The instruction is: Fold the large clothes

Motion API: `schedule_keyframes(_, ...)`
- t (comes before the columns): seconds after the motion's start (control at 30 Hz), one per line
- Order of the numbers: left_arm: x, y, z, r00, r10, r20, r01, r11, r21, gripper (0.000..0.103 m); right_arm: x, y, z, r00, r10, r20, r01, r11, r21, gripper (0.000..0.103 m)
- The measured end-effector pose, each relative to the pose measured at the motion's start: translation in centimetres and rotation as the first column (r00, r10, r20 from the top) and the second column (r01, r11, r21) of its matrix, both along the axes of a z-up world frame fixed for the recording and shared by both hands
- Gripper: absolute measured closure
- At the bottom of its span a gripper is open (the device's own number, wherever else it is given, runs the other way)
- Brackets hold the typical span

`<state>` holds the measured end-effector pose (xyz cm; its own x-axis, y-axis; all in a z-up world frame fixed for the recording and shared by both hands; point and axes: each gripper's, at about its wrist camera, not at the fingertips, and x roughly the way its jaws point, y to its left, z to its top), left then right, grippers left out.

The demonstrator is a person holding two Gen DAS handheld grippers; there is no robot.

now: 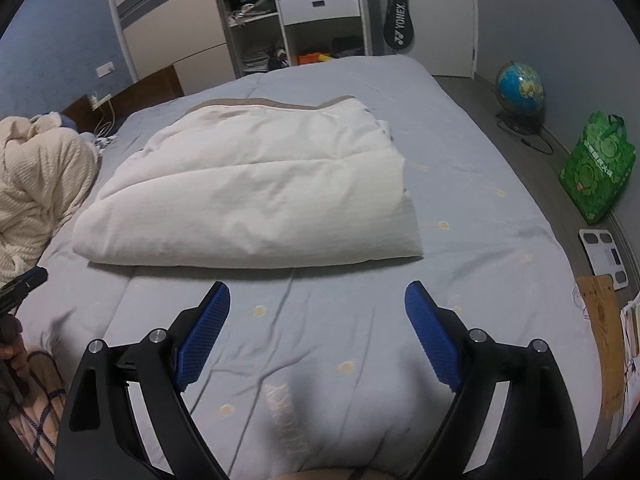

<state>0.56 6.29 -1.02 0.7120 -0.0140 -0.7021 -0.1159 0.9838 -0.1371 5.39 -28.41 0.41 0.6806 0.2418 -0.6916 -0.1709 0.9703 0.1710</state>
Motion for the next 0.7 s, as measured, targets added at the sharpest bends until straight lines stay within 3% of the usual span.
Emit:
schedule_keyframes(0.43,-1.3,-3.0,0.0,0.999,-0.027,0.027,0.024,0.995,0.101,0.007,-4.9,4.7,0.7,0.990,0.092,0.109,-0.090,0.996,-0.028,0.018)
schedule_keyframes(0.7,-1.5,-3.7,-0.2,0.999,-0.031,0.011,0.030,0.996,0.088,0.007,-6.3,6.4,0.6,0.980,0.129,0.153,-0.117,0.989,-0.087,0.010)
